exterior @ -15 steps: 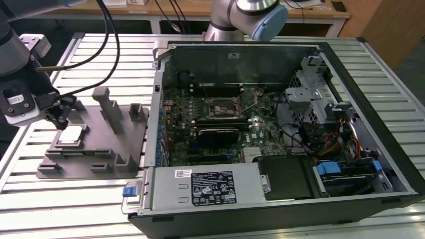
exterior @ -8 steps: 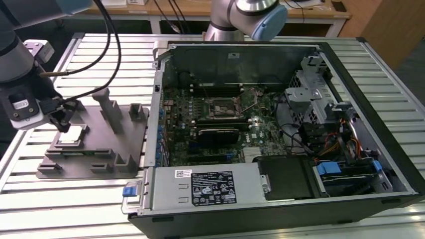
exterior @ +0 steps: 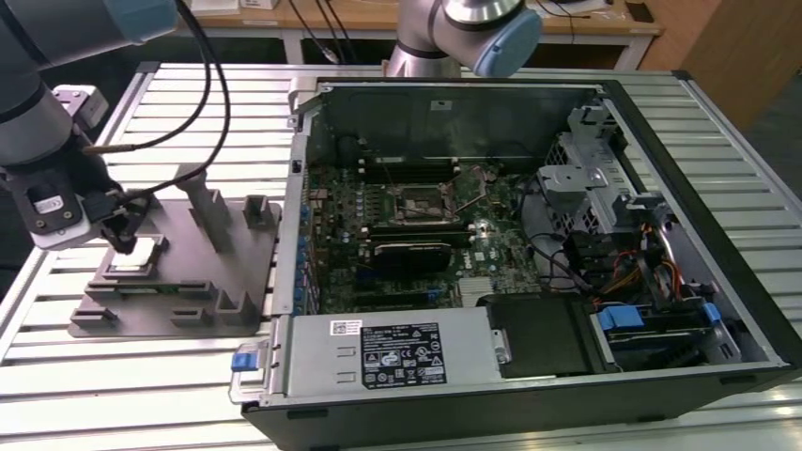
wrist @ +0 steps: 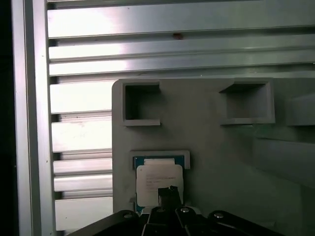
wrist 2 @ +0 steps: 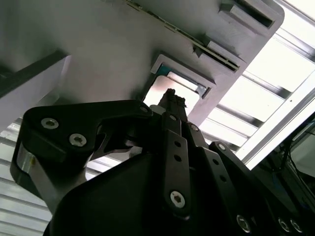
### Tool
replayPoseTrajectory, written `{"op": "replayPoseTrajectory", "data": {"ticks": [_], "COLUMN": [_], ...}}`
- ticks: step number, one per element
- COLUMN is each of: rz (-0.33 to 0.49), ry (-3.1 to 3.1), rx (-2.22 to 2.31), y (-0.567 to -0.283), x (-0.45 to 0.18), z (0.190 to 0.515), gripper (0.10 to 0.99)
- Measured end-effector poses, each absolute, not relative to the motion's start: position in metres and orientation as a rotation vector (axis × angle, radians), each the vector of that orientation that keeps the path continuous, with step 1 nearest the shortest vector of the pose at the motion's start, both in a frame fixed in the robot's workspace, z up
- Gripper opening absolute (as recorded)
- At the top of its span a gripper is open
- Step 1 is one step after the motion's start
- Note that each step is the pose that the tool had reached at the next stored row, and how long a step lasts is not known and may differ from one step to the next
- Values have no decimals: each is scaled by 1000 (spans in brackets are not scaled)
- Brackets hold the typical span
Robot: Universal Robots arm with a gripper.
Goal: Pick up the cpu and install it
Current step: 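Pick up the cpu and move it towards the insertion slot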
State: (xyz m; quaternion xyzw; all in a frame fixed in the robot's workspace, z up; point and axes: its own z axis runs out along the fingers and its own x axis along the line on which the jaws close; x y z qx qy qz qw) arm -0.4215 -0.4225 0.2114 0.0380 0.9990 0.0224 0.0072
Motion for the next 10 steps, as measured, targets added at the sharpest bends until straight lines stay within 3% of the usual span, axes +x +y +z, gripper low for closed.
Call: {"op": "replayPoseTrajectory", "data": {"ticks": [10], "rz": [70], "ry": [3124], "rx": [119], "y": [-421], "x": [-428], "z": [200], "gripper": [106]}}
